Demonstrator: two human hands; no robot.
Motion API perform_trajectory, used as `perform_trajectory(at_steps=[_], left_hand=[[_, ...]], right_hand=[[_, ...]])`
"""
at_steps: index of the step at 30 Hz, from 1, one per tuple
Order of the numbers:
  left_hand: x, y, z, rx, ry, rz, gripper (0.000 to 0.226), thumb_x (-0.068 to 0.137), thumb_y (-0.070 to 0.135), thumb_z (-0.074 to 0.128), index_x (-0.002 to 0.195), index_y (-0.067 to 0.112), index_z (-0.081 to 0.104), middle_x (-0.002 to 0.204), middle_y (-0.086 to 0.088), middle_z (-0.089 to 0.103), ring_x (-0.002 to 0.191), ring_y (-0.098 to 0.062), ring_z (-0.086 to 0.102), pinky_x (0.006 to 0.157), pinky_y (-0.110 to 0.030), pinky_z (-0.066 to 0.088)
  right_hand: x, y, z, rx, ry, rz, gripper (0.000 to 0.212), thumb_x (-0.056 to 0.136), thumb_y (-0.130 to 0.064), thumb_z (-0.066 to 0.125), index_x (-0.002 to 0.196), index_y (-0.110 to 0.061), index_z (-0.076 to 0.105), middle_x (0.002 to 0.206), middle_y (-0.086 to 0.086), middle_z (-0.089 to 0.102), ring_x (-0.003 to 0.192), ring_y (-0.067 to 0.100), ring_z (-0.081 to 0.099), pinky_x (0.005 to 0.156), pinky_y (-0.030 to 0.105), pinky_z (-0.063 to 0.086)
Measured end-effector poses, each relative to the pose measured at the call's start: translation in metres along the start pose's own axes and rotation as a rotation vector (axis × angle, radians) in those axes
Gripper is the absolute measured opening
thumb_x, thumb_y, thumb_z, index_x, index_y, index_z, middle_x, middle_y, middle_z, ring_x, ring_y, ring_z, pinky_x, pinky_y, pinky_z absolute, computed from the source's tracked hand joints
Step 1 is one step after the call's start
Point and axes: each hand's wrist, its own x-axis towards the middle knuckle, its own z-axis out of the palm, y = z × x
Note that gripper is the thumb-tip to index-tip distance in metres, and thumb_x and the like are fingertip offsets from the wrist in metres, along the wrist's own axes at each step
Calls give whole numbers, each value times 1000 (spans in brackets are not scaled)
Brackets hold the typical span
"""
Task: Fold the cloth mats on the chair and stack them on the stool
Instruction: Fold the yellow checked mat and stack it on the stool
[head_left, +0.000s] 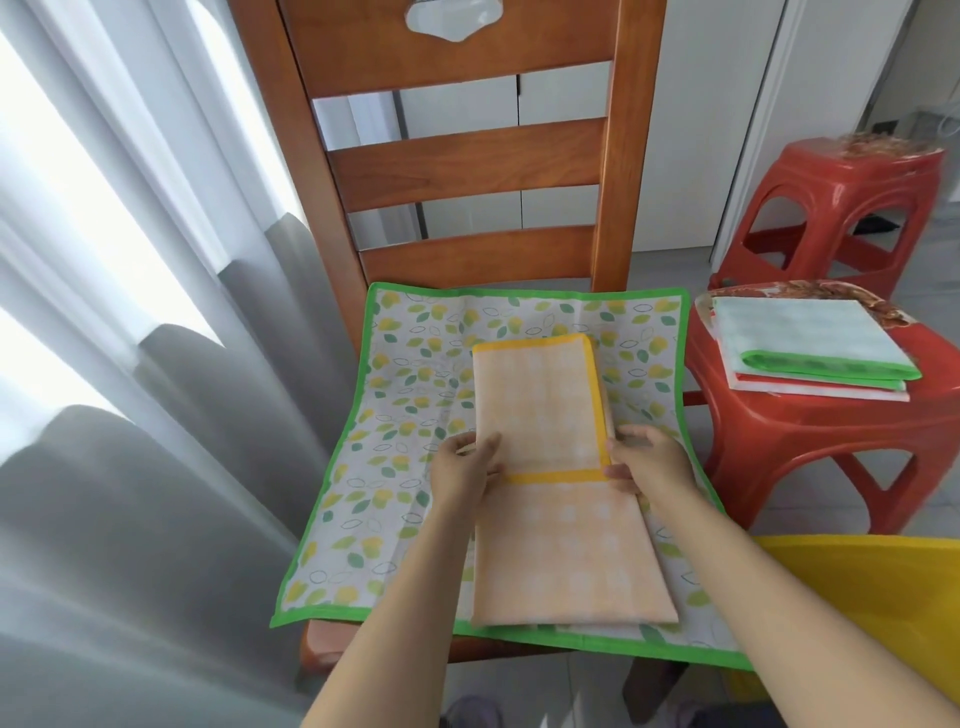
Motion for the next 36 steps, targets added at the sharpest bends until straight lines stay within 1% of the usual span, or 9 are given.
perform_trajectory(at_steps=[3,8,14,16,19,23,28,32,36], left_hand=[[-9,9,-5,-117,-79,-47,17,90,33,62,94,16,62,97,1,62,81,-17,66,64,-21,57],[-13,12,-16,-185,-138,-96,39,95,43,48,107,9,60,104,-7,62,84,-17,63,71,-28,55],[-19,14,-31,105,-277,-24,29,97,29,49,79,14,65,70,2,66,66,-11,62,62,-18,51],[-21,12,-35,287,-341,40,28,92,34,57,76,13,66,64,2,61,59,-13,56,51,-15,44],[-21,8,-40,405,-394,105,25,79,39,73,82,15,64,78,3,61,68,-15,52,59,-24,40],[-29,8,-34,609,-401,233,27,77,29,76,100,22,63,100,5,55,82,-8,51,71,-18,42],[-35,2,-25,993,-349,387,44,81,36,70,121,29,55,120,1,37,119,-16,41,96,-23,33],[-54,-11,-11,1327,-221,625,49,89,49,49,133,28,47,149,-2,21,139,-25,15,113,-38,13],[-72,-39,0,1352,-324,583,85,75,59,-4,152,24,8,160,-8,-6,147,-24,-12,116,-44,-10]], right_hand=[[-3,-3,-5,93,-96,13,32,88,-12,63,119,-6,57,86,4,62,64,16,60,42,18,52],[0,-8,-14,218,-221,106,29,91,-18,58,115,-3,56,85,6,62,73,20,62,50,23,57],[0,-11,-16,109,-209,99,24,94,-28,53,100,-6,60,85,13,64,72,25,63,52,27,56],[0,-9,-20,-26,-218,52,23,89,-28,61,90,-6,68,83,10,67,77,25,63,65,30,54],[-1,-6,-23,-243,-252,-43,17,78,-30,73,80,-13,72,89,1,70,90,18,63,85,34,50],[-9,-4,-15,-472,-228,-217,14,75,-18,76,86,-17,69,91,-5,65,86,11,58,71,23,43],[-6,8,-10,-668,-206,-354,19,79,-17,71,97,-18,65,108,-2,61,103,15,56,85,25,41],[-15,12,-7,-838,-196,-460,20,86,-17,63,105,-16,60,119,2,54,113,20,48,93,25,34],[-40,11,-1,-1274,-81,-669,26,95,-31,44,119,-26,54,133,-9,47,122,19,33,95,30,17]])
